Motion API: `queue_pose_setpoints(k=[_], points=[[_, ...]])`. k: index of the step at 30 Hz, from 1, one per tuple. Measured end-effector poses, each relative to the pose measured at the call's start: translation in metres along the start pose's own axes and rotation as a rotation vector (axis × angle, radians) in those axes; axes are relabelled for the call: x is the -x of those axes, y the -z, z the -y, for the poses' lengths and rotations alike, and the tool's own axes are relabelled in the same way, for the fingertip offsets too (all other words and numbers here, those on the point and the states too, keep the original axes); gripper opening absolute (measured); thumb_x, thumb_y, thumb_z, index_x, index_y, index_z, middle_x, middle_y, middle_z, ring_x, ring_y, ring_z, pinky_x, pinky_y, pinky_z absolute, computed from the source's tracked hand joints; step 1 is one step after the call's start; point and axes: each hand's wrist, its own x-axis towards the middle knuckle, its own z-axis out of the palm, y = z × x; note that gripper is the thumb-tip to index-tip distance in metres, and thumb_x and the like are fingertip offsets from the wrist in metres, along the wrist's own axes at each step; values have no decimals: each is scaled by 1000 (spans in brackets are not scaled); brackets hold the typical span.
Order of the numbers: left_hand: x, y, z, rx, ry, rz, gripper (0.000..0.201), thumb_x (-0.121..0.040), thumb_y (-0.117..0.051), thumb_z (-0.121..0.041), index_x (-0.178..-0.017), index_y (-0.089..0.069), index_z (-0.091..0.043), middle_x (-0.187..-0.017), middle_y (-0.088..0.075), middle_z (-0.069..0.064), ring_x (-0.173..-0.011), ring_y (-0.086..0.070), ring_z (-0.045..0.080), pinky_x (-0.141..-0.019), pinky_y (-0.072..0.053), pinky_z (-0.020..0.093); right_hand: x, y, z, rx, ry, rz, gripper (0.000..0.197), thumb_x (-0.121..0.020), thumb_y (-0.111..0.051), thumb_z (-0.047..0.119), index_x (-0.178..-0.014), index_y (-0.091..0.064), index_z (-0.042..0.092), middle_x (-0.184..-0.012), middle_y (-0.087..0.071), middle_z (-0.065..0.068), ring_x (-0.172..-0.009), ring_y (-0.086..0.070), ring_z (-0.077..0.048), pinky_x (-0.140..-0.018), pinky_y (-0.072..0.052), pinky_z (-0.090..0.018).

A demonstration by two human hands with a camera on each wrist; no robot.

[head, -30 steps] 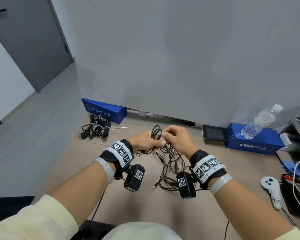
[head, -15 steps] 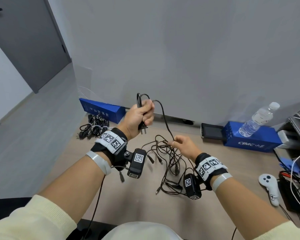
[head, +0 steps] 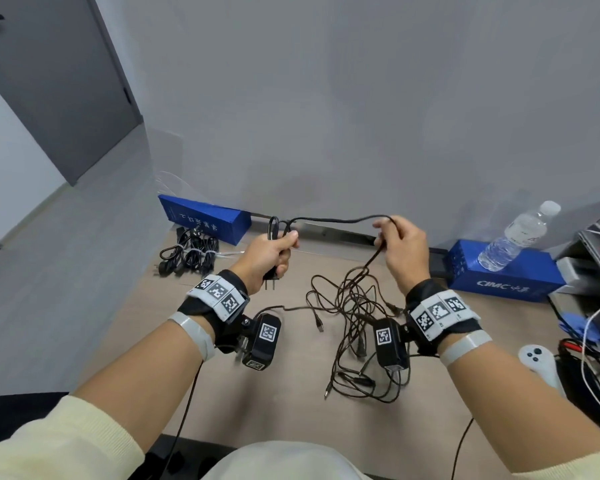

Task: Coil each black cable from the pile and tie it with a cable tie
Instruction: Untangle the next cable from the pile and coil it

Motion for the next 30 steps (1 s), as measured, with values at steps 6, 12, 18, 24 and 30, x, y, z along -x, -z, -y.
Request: queue_pose_setpoints(k=[6, 12, 18, 24, 30], points=[[2, -9, 10, -49, 100, 46, 31, -106, -44, -35, -89, -58, -13, -51, -40, -6, -45, -40, 11, -48, -33, 24, 7, -10, 11, 96, -22, 157, 25, -103, -49, 19, -94, -73, 19, -73, -67, 2, -71, -61, -16, -66, -48, -35], [2, -7, 16, -2, 119, 40, 27, -107, -41, -26, -91, -57, -13, -58, -49, -3, -54, -51, 13, -54, -40, 25, 33, -23, 0, 292, -62, 548, 6, -94, -67, 21, -91, -73, 23, -89, -73, 4, -88, -67, -13, -73, -51, -23], [4, -12, 20, 127, 204, -2, 23, -107, -40, -24, -93, -56, -14, -56, -39, -5, -47, -41, 11, -50, -34, 25, 43, -36, 16, 175, 65, 710, 25, -101, -56, 32, -98, -70, 11, -78, -72, -5, -75, -65, -23, -77, -52, -37], [13, -20, 19, 120, 107, 74, 25, -102, -54, -30, -111, -68, -11, -59, -40, -6, -50, -39, 8, -50, -34, 24, 48, -44, 17, 132, -28, 628, 38, -106, -42, 27, -86, -68, 8, -53, -63, -4, -57, -58, -21, -69, -48, -37], [14, -31, 19, 41, 28, 24, 21, -97, -63, -31, -100, -76, -15, -64, -55, -2, -52, -44, 7, -52, -36, 23, 58, -53, 20, 90, -91, 690, 43, -107, -41, 26, -85, -69, 1, -57, -67, -9, -59, -62, -21, -76, -54, -44]])
